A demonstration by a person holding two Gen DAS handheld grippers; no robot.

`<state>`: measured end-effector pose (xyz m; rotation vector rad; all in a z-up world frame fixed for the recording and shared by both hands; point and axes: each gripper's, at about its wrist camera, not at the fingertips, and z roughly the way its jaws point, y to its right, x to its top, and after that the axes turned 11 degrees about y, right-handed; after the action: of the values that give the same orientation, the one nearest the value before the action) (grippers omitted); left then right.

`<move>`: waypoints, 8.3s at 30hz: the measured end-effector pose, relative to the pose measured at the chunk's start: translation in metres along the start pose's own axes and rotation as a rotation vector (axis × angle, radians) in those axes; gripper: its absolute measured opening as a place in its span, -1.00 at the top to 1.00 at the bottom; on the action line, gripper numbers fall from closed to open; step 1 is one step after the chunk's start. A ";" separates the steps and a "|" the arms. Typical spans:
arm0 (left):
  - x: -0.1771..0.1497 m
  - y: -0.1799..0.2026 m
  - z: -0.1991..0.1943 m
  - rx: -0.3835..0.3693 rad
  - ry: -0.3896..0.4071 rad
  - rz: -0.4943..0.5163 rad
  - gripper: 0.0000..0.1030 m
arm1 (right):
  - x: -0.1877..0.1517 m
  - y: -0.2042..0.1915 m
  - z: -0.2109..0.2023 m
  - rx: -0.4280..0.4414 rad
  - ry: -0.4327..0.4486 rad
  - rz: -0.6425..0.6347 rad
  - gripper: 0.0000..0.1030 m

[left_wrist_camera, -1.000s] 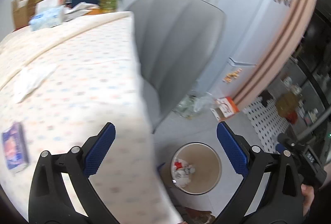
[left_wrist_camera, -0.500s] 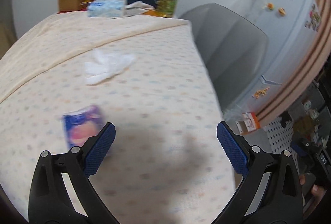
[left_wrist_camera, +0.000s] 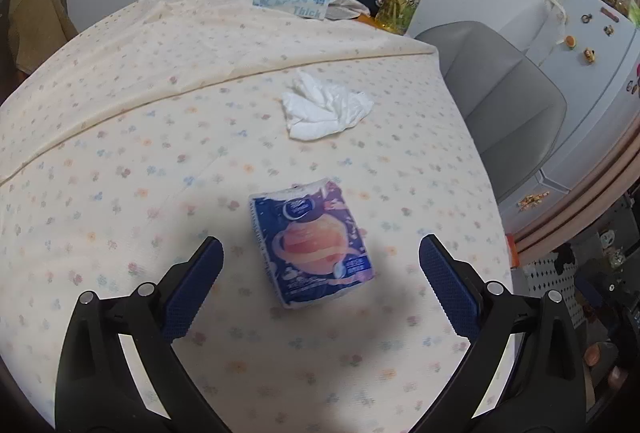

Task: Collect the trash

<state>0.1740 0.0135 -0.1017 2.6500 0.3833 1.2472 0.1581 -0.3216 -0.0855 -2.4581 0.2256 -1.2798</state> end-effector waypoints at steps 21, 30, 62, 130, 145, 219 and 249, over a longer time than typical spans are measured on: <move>-0.009 0.013 0.025 0.174 0.009 0.130 -0.26 | -0.006 -0.035 0.023 0.063 -0.032 -0.035 -0.86; 0.011 -0.019 0.006 0.146 0.074 0.035 0.30 | 0.003 -0.085 0.046 0.114 -0.042 -0.148 -0.86; 0.039 -0.148 -0.023 0.257 0.204 -0.229 0.30 | -0.014 -0.236 0.211 0.089 -0.220 -0.338 -0.52; -0.049 0.274 0.045 -0.371 -0.076 0.368 0.30 | -0.017 0.168 -0.029 -0.177 -0.046 0.172 0.83; -0.102 0.320 0.081 -0.380 -0.200 0.458 0.30 | -0.089 0.275 0.012 -0.267 -0.167 0.400 -0.01; 0.030 0.091 -0.167 -0.188 0.307 0.241 -0.89 | 0.039 -0.048 -0.165 -0.141 0.242 -0.157 -0.85; 0.014 0.042 -0.203 -0.116 0.342 0.230 -0.89 | 0.009 -0.093 -0.169 -0.085 0.259 -0.237 -0.85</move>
<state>0.0315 -0.0102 0.0477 2.4345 0.0479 1.7437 0.0228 -0.2788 0.0461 -2.4408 0.0552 -1.7240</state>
